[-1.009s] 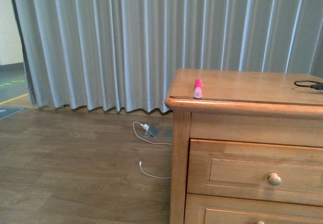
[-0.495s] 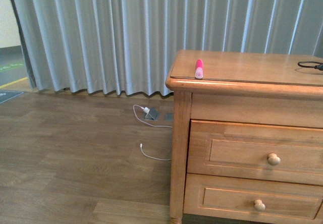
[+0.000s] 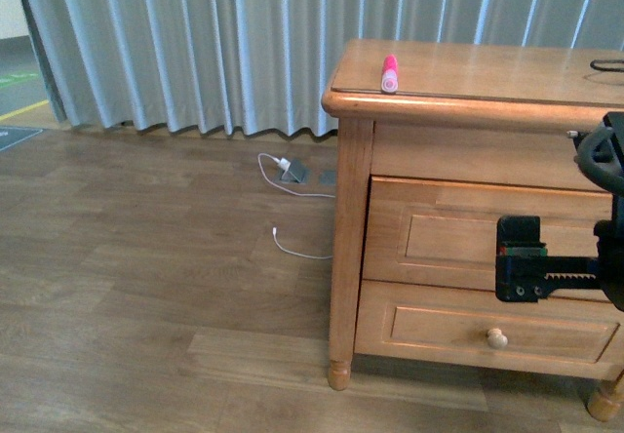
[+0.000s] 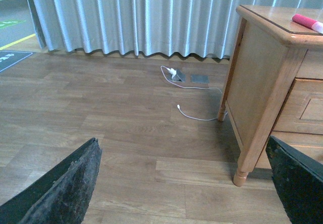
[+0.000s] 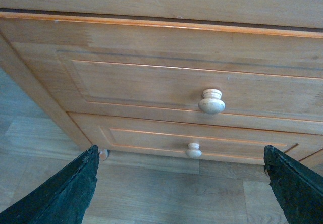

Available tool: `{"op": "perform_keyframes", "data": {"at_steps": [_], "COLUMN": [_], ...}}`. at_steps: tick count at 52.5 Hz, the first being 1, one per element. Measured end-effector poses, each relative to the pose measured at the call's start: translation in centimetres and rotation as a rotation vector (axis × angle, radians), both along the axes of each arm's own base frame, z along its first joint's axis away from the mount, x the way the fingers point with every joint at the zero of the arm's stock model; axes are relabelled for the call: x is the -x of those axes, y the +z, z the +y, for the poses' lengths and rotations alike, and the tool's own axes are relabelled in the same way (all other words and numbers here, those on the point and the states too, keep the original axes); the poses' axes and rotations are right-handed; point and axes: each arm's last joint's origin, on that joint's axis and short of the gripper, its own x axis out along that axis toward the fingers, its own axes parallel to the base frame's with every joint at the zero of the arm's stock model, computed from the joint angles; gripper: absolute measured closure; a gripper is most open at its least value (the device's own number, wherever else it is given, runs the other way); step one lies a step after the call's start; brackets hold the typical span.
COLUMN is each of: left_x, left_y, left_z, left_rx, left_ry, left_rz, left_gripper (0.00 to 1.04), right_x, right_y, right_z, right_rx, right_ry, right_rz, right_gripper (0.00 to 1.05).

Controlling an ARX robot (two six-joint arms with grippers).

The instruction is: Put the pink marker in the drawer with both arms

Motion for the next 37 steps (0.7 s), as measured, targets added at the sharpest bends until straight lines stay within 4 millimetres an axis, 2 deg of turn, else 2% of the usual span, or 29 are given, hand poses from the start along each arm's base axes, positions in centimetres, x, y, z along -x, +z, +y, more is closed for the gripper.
{"op": "perform_keyframes", "data": {"at_steps": [15, 23, 37], "left_x": [0.0, 0.0, 0.0], "left_y": [0.0, 0.0, 0.0], "left_z": [0.0, 0.0, 0.0], "left_rx": [0.0, 0.0, 0.0], "left_ry": [0.0, 0.0, 0.0], "left_rz": [0.0, 0.0, 0.0], "left_gripper": [0.06, 0.06, 0.06], "right_x": [-5.8, -7.3, -8.5], "right_y": [-3.2, -4.3, -5.4], "right_z": [-0.5, -0.6, -1.3], "right_rx": [0.023, 0.024, 0.039], "right_ry": [-0.041, -0.049, -0.071], "right_rz": [0.026, 0.033, 0.032], "right_gripper": [0.08, 0.08, 0.08]}}
